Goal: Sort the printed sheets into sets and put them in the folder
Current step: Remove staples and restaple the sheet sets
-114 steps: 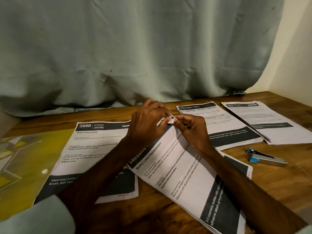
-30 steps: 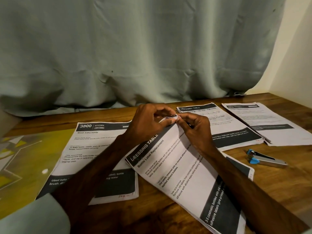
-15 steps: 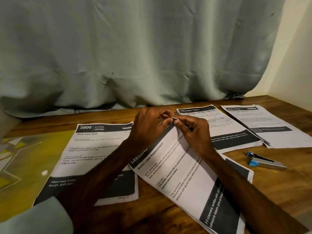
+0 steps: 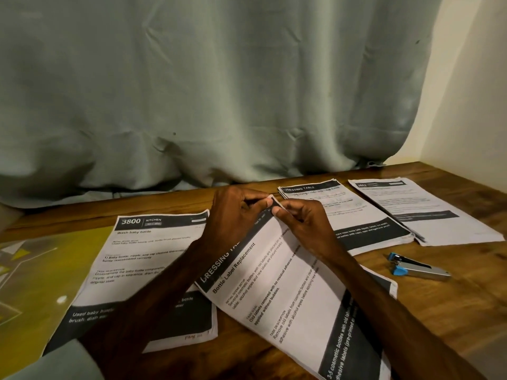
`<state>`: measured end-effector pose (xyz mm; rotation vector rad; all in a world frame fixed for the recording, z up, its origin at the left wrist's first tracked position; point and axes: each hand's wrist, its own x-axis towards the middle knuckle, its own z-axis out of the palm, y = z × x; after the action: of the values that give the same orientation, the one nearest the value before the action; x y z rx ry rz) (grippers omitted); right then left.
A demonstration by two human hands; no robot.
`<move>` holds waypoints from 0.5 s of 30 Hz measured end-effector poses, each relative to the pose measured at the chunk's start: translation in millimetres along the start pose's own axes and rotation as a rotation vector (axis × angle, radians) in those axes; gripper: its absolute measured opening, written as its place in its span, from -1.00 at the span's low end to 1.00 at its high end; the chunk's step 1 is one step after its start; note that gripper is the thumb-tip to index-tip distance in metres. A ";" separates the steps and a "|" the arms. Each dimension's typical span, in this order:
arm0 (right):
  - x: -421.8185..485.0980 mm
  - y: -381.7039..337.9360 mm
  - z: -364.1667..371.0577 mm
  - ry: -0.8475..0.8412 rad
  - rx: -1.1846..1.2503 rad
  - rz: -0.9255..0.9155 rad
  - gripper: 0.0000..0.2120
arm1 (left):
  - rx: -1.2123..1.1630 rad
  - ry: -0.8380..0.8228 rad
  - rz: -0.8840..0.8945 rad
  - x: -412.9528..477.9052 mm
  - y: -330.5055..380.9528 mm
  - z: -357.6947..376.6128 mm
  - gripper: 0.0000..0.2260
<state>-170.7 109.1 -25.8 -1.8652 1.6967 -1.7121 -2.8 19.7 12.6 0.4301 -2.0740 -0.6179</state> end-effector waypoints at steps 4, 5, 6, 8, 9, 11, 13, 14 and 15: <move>-3.0 -3.3 2.8 -0.009 -0.118 -0.046 -0.86 | -0.023 0.005 -0.052 -2.5 -2.0 3.7 -0.92; -3.9 -3.1 3.8 -0.013 -0.148 -0.048 -0.87 | -0.007 0.011 -0.047 -3.3 -1.9 3.8 -0.91; -4.3 -2.6 5.1 -0.014 -0.162 -0.046 -0.88 | 0.015 0.017 -0.043 -3.8 -2.4 3.4 -0.90; -4.7 -2.7 6.4 -0.011 -0.160 -0.039 -0.88 | 0.062 0.020 -0.040 -3.3 -2.3 1.8 -0.89; -4.6 -2.4 6.8 -0.009 -0.152 -0.034 -0.88 | 0.080 0.015 -0.041 -2.8 -2.5 1.1 -0.90; -4.1 -2.3 7.2 -0.011 -0.134 -0.027 -0.87 | 0.097 0.003 -0.044 -1.9 -1.9 -0.2 -0.91; -3.7 -1.9 7.0 -0.024 -0.119 -0.017 -0.85 | 0.100 -0.007 -0.037 -1.7 -1.6 -0.8 -0.92; -3.4 -1.8 6.7 -0.031 -0.109 -0.012 -0.85 | 0.099 -0.011 -0.031 -1.7 -1.6 -0.9 -0.93; -3.3 -1.5 6.2 -0.032 -0.100 -0.008 -0.85 | 0.096 -0.016 -0.026 -1.7 -1.5 -0.6 -0.93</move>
<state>-164.3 108.6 -29.1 -1.9323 1.7969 -1.6186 -1.3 19.2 10.9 0.5100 -2.1223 -0.5397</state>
